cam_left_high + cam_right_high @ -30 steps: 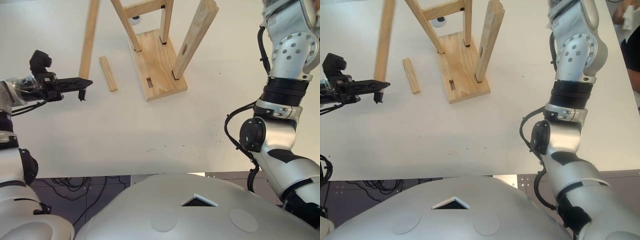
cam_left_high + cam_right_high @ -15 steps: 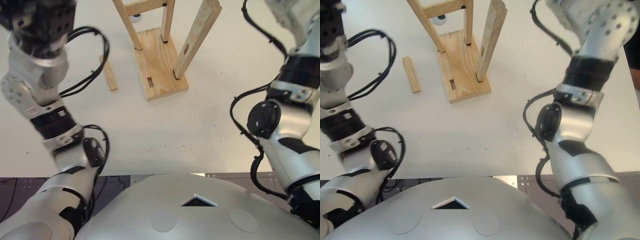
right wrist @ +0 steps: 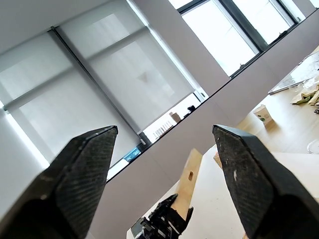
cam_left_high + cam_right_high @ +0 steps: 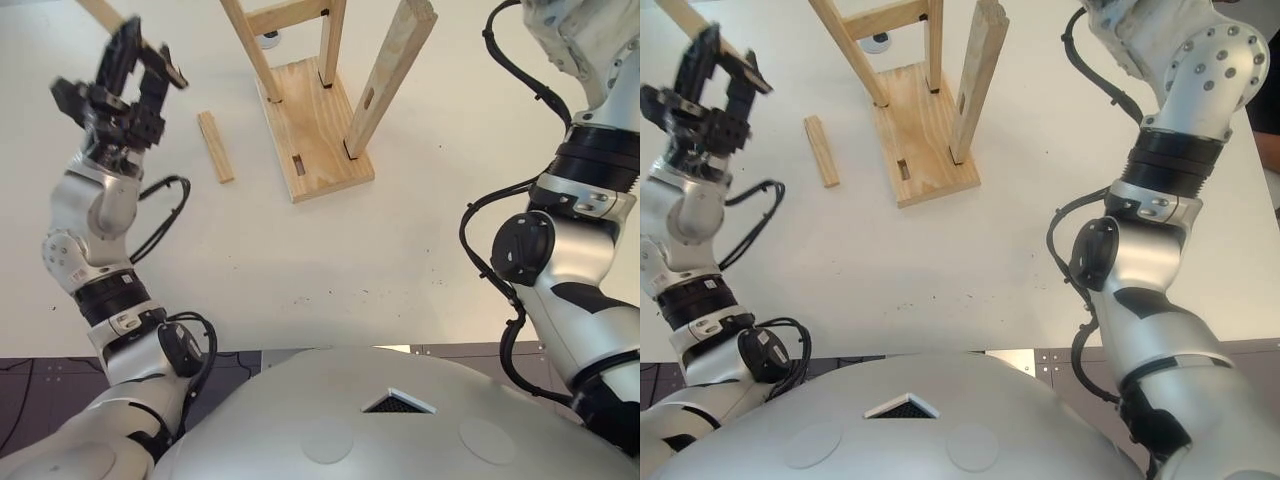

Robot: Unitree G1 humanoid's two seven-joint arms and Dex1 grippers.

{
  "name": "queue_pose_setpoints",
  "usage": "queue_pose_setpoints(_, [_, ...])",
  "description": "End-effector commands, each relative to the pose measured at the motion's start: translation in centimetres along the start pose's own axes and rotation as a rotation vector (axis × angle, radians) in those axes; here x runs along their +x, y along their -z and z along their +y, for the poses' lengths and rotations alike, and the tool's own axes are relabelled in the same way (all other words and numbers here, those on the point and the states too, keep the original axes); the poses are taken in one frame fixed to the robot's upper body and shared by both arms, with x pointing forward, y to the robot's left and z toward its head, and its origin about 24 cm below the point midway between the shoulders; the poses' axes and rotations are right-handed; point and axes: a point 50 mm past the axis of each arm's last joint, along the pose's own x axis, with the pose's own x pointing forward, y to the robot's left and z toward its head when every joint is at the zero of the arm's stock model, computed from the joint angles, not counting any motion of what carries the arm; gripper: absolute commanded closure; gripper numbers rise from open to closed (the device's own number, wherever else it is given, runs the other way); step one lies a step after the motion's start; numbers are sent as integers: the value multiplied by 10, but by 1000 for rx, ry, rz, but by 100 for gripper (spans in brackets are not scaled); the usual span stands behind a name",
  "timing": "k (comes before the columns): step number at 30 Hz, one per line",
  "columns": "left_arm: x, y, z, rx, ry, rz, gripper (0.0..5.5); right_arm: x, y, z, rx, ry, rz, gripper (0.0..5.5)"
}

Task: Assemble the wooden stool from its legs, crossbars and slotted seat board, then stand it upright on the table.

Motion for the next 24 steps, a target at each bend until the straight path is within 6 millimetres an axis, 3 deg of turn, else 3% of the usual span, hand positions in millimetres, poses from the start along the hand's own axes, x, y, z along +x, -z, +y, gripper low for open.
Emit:
queue_pose_setpoints(1, [-14, -5, 40, -43, -210, -15, 350, -3, 6, -6, -8, 51, 0, 200])
queue_pose_setpoints(5, [-29, 0, 59, -67, -265, 38, 350, -3, 12, -10, -2, 76, 15, 200])
queue_pose_setpoints(12, [-50, 14, 51, -130, -58, 96, 350, -9, 17, -17, 21, 120, 3, 200])
queue_pose_setpoints(13, [-51, 14, 55, -145, -55, 75, 313, -9, 18, -18, 22, 124, 5, 200])
queue_pose_setpoints(16, [-63, 3, 81, -228, -143, -89, 276, -9, 18, -19, 20, 130, 10, 200])
queue_pose_setpoints(19, [-98, -11, 104, -234, -229, -280, 233, -10, 18, -19, 18, 133, 15, 200])
queue_pose_setpoints(22, [-145, -7, 123, -186, -390, -314, 189, -12, 20, -20, 21, 145, 17, 200])
queue_pose_setpoints(24, [-167, -9, 125, -107, -485, -295, 173, -14, 22, -21, 24, 153, 19, 200])
